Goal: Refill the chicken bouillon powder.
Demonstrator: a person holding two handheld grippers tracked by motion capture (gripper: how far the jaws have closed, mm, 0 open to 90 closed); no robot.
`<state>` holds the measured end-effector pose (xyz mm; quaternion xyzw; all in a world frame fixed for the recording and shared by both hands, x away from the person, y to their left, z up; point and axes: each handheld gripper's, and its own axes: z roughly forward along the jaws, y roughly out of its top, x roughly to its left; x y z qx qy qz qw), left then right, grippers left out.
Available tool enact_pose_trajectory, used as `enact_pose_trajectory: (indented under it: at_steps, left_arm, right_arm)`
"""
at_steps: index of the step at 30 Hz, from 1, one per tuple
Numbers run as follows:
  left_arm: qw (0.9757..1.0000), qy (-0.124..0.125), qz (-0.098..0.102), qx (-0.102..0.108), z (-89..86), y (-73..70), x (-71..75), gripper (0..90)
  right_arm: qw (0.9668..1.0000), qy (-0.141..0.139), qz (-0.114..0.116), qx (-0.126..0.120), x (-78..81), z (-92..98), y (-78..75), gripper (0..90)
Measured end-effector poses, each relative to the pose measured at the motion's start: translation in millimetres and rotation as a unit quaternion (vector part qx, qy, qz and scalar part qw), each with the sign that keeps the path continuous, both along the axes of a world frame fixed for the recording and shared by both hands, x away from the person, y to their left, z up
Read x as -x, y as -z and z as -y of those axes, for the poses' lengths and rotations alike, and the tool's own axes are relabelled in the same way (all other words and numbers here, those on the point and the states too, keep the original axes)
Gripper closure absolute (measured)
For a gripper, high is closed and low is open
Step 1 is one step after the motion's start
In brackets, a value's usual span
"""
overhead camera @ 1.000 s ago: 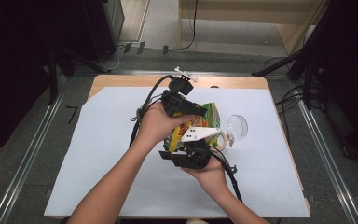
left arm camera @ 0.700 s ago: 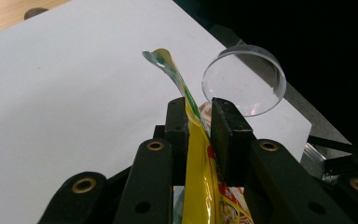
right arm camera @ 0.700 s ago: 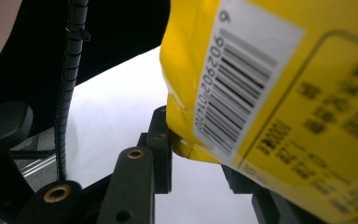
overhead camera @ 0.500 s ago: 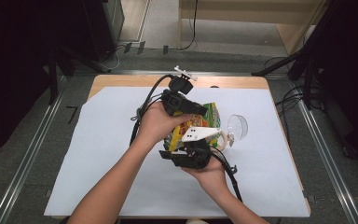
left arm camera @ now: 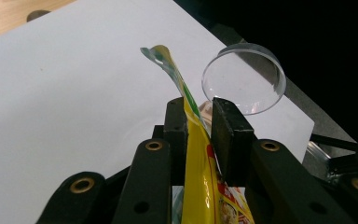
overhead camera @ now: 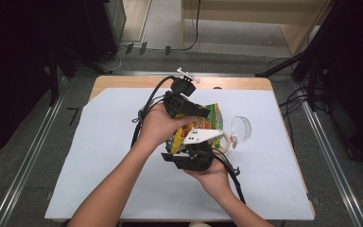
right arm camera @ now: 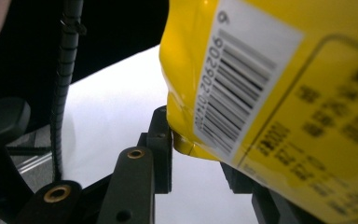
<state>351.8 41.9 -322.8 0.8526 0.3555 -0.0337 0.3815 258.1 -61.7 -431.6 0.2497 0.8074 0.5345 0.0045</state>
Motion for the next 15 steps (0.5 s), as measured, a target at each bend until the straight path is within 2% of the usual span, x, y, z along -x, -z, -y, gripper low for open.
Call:
enact_pose_trajectory:
  at_steps: [7,15]
  left_arm:
    - [0.9999,-0.003,-0.009,0.004,-0.9,0.6,-3.7,77.3]
    - [1.0000,-0.003,-0.005,0.002,-2.4,2.1,-2.4,77.0]
  right_arm:
    - [1.0000,0.000,-0.007,-0.005,0.1,0.5,-1.7,69.1]
    - [1.0000,-0.003,-0.002,0.003,0.1,-0.2,-1.6,68.1]
